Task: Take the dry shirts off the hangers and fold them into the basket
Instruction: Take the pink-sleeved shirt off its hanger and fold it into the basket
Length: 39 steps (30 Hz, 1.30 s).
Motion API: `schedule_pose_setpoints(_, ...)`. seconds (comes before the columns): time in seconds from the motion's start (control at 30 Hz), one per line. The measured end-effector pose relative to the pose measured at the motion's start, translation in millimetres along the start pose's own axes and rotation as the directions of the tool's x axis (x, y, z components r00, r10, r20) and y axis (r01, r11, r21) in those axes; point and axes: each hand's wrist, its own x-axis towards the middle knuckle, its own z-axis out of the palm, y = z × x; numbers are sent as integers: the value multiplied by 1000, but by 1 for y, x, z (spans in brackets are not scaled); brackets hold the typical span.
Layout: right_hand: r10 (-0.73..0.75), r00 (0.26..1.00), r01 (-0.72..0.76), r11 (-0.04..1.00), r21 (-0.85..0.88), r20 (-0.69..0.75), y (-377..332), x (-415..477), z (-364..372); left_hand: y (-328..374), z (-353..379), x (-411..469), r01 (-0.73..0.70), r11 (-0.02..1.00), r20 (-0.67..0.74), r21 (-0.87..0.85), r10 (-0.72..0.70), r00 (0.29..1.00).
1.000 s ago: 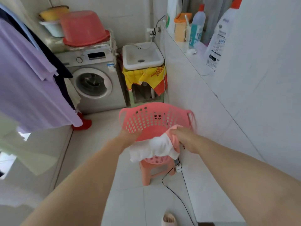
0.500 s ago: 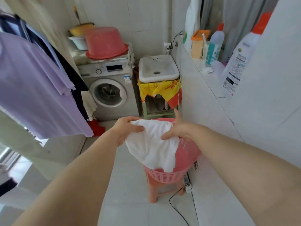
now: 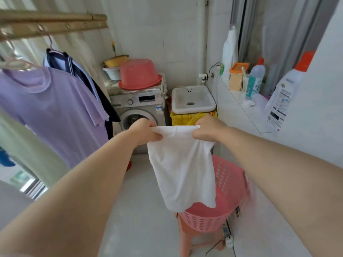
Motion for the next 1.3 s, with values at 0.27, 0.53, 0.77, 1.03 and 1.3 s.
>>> schedule_pose_setpoints(0.27,-152,984,136,978,-158,-96,-45,2,-20,36,-27,-7,-171,952,-100,-256,150,984)
schedule_pose_setpoints(0.53,-112,988,148,867,477,-102,-78,5,-15,39,-46,4,-17,843,-335,-538,-196,922)
schedule_pose_setpoints(0.77,-116,987,157,788,595,-107,-94,2,-12,27,-76,-10,-101,631,-30,-769,123,992)
schedule_pose_setpoints(1.03,-229,962,266,690,673,-146,-106,2,-30,34,-108,-22,-310,946,-193,97,324,926)
schedule_pose_setpoints(1.3,-328,932,178,787,591,155,-66,-14,-14,27,-127,-33,-362,932,-248,-35,343,906)
